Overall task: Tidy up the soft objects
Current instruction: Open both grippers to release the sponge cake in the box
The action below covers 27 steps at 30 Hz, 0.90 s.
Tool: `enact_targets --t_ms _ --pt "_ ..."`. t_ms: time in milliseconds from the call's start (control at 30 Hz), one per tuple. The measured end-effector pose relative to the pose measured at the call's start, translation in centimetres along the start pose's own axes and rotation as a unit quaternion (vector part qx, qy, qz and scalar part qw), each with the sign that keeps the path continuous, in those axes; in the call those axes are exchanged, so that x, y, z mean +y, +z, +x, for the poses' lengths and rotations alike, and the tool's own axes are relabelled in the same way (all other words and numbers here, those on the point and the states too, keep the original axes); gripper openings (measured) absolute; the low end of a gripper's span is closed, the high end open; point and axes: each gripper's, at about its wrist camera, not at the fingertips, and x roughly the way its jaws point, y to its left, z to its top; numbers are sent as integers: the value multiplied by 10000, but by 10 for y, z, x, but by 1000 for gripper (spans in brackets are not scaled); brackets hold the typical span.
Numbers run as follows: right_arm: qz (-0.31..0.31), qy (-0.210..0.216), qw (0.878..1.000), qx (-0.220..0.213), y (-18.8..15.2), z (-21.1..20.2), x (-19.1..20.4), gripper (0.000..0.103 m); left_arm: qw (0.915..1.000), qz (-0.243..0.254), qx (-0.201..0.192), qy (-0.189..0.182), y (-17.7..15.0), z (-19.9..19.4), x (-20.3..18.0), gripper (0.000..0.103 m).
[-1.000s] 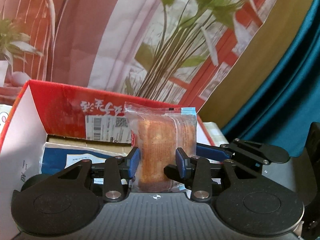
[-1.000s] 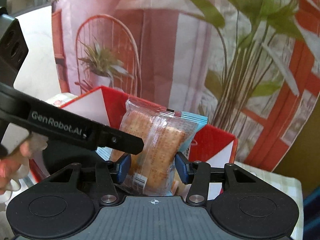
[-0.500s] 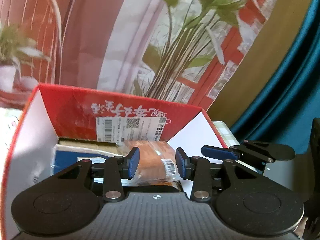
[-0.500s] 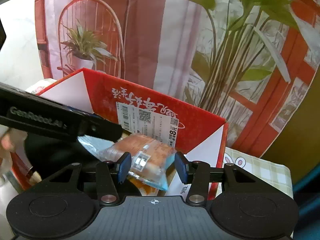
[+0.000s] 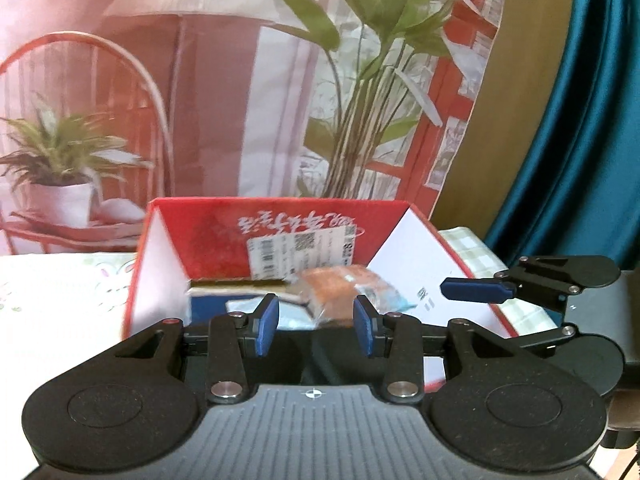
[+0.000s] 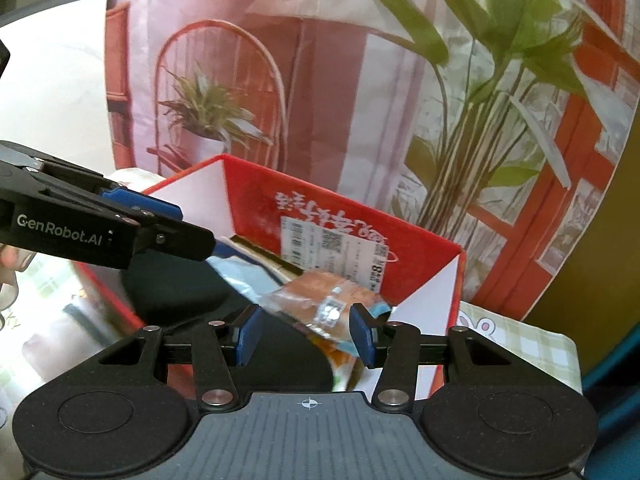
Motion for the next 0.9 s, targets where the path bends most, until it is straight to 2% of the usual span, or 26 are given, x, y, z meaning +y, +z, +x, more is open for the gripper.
enact_targets --t_ms 400,533,600,633,667,700,767,900 --pt "374 177 9990 -187 -21 -42 32 45 9989 95 -39 455 -35 -60 4 51" --pt "555 240 9978 -285 -35 -58 43 47 9986 122 -23 523 -54 -76 2 63" --pt "677 287 9968 -329 -43 -66 47 50 9981 147 17 595 -65 -84 0 78" --pt "725 296 9963 -347 -48 -71 50 56 9976 168 24 670 -71 -88 0 92" --pt "733 278 9963 -362 -52 -75 53 66 9972 188 -12 730 -78 -94 0 100" --pt "728 255 9963 -383 -56 -80 56 72 9968 209 -57 766 -86 -101 0 101" --pt "715 243 9962 -426 -67 -91 63 91 9966 249 -10 781 -100 -109 1 101" --pt "750 292 9961 -357 -88 -105 72 101 9969 173 142 755 -123 -119 4 103"
